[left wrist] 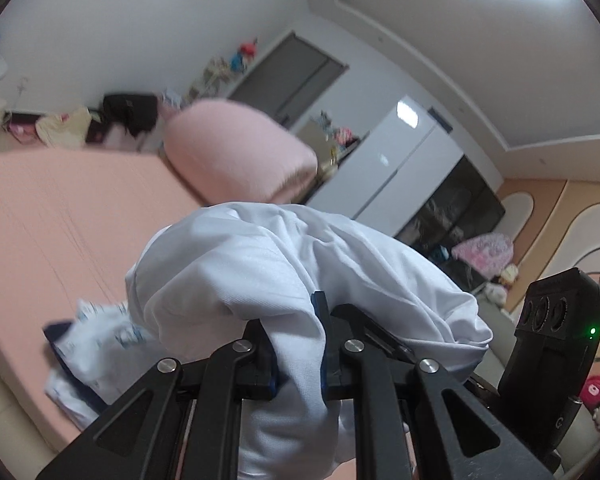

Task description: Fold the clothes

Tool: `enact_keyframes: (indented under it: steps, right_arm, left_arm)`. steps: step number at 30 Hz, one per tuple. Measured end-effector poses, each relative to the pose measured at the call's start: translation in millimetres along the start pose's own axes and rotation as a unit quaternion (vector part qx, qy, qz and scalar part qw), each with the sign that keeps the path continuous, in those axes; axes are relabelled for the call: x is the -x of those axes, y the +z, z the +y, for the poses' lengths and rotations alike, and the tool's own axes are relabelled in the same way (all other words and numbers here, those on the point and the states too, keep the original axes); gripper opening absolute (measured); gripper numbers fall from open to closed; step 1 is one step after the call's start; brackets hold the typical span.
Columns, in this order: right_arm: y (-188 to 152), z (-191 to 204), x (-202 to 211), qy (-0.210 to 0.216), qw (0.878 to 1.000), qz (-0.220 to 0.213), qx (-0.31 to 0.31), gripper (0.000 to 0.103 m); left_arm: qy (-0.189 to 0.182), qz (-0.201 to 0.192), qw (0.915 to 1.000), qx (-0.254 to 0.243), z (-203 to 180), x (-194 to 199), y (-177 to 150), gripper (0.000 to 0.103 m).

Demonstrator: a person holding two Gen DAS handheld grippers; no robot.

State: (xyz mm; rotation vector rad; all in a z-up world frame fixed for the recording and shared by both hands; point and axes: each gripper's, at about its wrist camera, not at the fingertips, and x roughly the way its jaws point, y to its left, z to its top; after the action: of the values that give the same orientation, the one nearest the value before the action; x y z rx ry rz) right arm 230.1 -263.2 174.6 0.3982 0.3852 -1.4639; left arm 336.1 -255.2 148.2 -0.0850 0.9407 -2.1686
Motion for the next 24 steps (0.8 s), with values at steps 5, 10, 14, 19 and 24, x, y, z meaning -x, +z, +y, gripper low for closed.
enact_keyframes:
  steps: [5,10,14,19,24]
  right_arm:
    - [20.1,26.0,14.4,0.025,1.0,-0.011,0.007,0.022]
    - [28.2,45.2,27.4,0.034,0.999,-0.027,0.023,0.022]
    - [35.9,50.1,24.1,0.047,0.998,-0.018,0.026,0.022]
    - [42.2,42.7,3.7,0.073,0.997,0.009,0.022,0.022]
    - [43.4,35.4,-14.4,0.099,0.995,0.024,0.018,0.022]
  left_arm:
    - [0.021,-0.019,0.9996,0.005,-5.8,24.2,17.2,0.011]
    - [0.015,-0.04,0.9991,0.005,-5.7,38.7,25.5,0.011]
    - [0.031,-0.046,0.9984,0.007,-0.2,39.8,27.5,0.011]
    - [0.058,-0.055,0.9968,0.002,4.1,39.8,27.4,0.011]
    - [0.075,-0.067,0.9949,0.004,15.9,33.7,21.2,0.011]
